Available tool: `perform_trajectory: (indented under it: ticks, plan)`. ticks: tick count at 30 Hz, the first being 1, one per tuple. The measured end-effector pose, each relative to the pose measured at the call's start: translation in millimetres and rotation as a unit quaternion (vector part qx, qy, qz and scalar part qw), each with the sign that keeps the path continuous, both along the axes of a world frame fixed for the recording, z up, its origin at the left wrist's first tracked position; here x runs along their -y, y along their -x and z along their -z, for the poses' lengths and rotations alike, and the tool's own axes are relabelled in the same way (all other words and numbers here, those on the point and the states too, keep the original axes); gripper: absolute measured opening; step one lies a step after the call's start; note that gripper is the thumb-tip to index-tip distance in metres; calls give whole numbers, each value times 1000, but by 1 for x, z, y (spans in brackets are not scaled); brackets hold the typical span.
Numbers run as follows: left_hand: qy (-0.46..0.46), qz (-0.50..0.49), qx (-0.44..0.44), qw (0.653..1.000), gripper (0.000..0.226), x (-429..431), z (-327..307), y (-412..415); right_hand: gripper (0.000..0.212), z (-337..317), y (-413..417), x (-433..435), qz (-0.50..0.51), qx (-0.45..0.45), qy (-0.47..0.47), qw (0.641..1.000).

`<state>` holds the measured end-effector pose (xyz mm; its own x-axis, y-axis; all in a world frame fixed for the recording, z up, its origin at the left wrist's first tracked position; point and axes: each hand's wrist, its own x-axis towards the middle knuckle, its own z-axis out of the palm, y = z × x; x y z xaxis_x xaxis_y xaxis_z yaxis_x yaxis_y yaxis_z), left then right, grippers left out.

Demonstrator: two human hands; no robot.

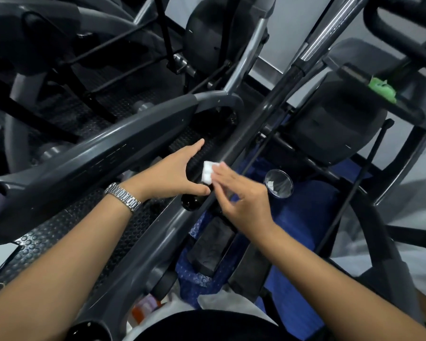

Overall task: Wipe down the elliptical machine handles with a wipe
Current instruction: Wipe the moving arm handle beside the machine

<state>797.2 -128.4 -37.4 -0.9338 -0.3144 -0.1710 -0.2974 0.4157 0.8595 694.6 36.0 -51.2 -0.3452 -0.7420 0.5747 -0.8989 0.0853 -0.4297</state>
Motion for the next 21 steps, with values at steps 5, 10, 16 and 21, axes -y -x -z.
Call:
perform_trajectory:
  ticks: [5, 10, 16, 21]
  plan:
    - [0, -2, 7, 1000, 108, 0, -2, 0, 12, -12, 15, 28, 3, -27, -23, 999]
    - [-1, 3, 8, 1000, 107, 0, -4, -1, 6, -13, 14, 14, -33, -21, -25, 999]
    - [2, 3, 12, 1000, 109, 0, -3, -1, 11, -17, 16, 31, -14, -12, -39, 999]
    - [11, 5, 12, 1000, 107, 0, -5, 0, 10, -17, 21, 16, -10, -8, -36, 999]
